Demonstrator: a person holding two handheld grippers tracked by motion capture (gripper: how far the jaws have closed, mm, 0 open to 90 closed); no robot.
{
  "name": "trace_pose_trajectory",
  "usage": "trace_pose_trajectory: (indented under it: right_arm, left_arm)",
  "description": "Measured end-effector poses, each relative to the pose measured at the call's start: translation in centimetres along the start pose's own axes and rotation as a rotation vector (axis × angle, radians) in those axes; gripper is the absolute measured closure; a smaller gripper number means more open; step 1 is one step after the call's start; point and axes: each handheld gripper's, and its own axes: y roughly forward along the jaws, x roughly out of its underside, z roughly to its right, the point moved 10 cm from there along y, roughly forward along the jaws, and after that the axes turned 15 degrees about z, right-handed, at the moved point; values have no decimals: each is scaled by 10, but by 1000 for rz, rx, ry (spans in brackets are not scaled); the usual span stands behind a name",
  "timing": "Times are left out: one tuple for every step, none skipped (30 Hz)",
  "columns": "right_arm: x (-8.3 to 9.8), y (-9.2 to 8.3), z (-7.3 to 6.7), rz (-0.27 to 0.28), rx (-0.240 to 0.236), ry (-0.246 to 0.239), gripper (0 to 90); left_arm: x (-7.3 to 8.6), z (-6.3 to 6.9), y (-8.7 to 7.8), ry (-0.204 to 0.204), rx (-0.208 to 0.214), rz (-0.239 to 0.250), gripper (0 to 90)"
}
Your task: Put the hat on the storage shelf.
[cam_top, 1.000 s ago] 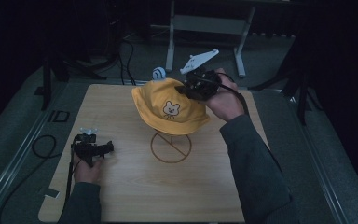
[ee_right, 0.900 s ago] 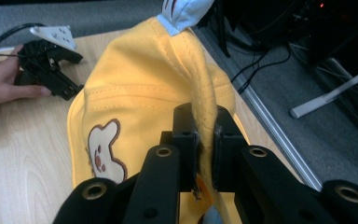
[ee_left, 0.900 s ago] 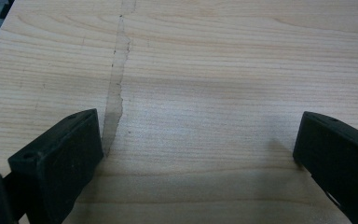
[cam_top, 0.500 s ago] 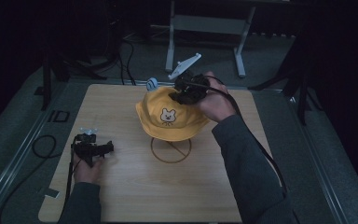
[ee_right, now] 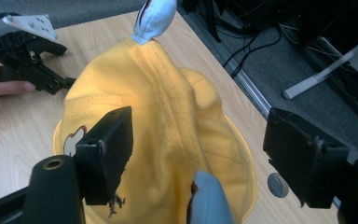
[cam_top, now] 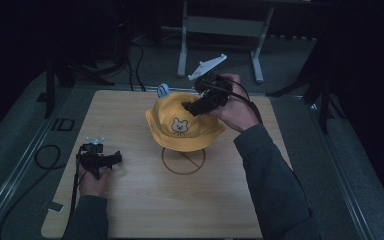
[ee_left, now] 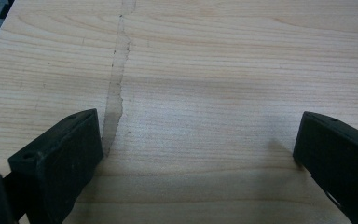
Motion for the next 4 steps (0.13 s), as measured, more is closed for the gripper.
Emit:
trace_pose_trajectory:
  right_arm:
    - [0,-1,1,3,5,4,226]
    - [0,-3,2,8,11,6,226]
    - [1,-4,2,9,10,12,224]
    - [1,-5,3,8,12,11,220]
  left_arm:
    - [0,0,0,0,0,0,13]
    - [0,0,0,0,0,0,14]
    - [0,0,0,0,0,0,14]
    - [0,0,0,0,0,1,13]
